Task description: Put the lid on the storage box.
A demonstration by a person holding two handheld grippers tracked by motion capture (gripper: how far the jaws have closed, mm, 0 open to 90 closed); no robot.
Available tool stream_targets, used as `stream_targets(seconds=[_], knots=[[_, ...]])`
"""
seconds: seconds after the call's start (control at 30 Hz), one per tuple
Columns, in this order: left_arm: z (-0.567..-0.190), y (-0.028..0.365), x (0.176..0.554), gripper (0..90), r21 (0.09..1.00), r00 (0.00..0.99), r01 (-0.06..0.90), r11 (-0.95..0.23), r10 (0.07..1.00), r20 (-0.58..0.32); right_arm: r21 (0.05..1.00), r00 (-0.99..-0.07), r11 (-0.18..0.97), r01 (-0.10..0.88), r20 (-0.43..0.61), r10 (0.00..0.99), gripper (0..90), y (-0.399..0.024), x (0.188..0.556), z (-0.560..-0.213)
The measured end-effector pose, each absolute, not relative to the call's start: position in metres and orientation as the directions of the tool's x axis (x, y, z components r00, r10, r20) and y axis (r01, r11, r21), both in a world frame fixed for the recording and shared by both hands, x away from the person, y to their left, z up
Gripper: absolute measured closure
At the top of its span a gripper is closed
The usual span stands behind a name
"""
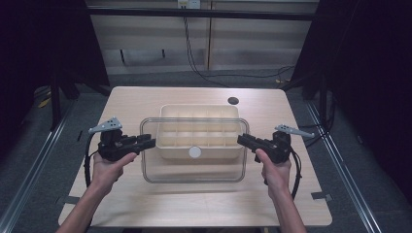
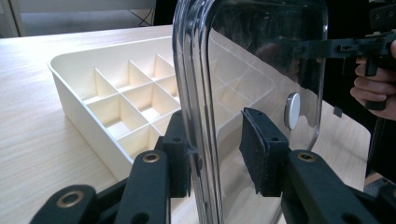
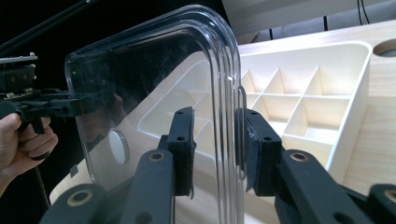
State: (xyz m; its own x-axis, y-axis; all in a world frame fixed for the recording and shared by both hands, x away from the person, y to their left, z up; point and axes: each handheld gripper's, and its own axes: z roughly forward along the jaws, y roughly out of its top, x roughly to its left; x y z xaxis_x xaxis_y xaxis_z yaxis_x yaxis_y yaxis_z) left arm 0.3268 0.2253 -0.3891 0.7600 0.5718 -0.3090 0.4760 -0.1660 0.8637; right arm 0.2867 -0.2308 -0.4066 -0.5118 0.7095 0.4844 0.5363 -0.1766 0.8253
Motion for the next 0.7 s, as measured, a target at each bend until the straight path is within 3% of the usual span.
stream_targets(seconds=[0.7], knots=[[-0.366, 0.220, 0.355, 64.6, 0.875, 0.764, 0.460, -0.151, 0.570, -0.304, 0.832, -0.496, -0.196, 0.519, 0.480, 0.724, 66.9, -0.234, 0.315, -0.384]])
